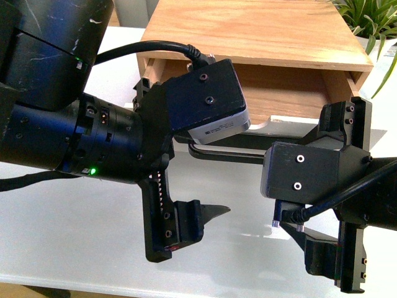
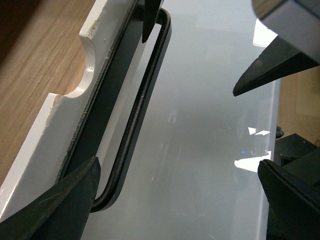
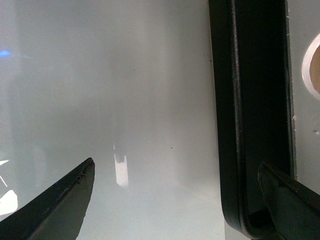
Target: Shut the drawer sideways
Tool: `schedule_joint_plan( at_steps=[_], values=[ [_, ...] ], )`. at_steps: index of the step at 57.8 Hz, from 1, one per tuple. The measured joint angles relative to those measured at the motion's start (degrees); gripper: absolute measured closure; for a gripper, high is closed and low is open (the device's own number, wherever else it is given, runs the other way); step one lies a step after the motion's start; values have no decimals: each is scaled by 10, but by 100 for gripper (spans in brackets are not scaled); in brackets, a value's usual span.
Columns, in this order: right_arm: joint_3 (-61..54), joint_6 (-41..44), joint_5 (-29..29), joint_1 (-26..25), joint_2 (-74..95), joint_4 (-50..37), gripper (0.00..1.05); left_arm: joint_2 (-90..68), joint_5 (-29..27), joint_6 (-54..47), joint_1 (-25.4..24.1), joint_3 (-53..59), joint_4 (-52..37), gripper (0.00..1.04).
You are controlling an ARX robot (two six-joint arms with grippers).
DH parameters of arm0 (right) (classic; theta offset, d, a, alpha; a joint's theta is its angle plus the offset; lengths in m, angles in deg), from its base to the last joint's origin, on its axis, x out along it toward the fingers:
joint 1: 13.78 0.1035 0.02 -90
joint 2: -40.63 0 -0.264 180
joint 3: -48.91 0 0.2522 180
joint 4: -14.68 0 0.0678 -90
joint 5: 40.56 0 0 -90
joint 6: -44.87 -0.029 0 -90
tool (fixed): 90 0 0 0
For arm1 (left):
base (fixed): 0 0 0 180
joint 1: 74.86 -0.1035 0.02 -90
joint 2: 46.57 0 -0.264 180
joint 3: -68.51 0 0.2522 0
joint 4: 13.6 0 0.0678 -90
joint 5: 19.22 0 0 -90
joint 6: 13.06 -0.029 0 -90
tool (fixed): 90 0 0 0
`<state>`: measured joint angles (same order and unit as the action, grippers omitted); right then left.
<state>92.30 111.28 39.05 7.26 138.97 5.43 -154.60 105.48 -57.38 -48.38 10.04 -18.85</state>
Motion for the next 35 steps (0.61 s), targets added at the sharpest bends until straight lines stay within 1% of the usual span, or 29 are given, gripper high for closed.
schedule_joint_plan(
  at_steps=[35],
  values=[
    [11, 3, -8, -1, 15, -6, 9, -54, -14, -16, 2, -59, 24, 9]
  ],
)
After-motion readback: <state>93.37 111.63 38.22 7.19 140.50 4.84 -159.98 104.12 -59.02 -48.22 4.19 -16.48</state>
